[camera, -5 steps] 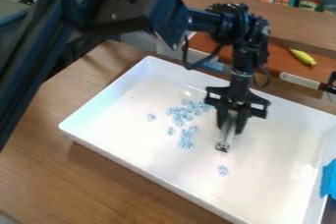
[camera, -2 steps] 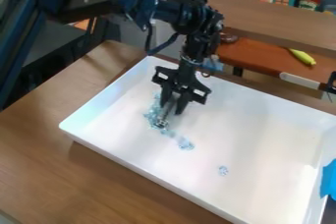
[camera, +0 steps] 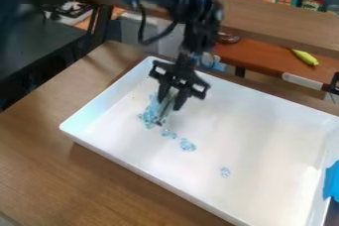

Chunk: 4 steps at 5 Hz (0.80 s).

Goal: Sweep into pile

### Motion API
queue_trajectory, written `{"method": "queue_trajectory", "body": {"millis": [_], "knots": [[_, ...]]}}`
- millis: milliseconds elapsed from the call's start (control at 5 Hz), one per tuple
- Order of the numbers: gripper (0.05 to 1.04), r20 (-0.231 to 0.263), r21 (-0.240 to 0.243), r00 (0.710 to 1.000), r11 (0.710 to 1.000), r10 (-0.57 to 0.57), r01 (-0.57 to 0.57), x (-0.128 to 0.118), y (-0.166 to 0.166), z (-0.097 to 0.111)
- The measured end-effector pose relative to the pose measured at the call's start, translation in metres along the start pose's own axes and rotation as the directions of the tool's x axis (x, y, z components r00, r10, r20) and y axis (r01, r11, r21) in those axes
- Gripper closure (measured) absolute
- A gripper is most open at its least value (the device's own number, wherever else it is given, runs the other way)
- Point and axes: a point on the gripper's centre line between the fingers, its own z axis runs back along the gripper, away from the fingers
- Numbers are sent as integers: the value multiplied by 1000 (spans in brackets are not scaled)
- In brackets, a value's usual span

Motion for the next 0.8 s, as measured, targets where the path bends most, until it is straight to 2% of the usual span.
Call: {"method": "queue_trajectory", "body": {"millis": [200,400,600,800], "knots": [[697,42,-111,999,993,-32,37,-6,-31,39],[697,34,-209,994,972,-101,106,-25,-64,55],[697,19,-280,978,938,-209,206,-49,-97,53],[697,17,-310,969,920,-245,238,-68,-121,44]]}}
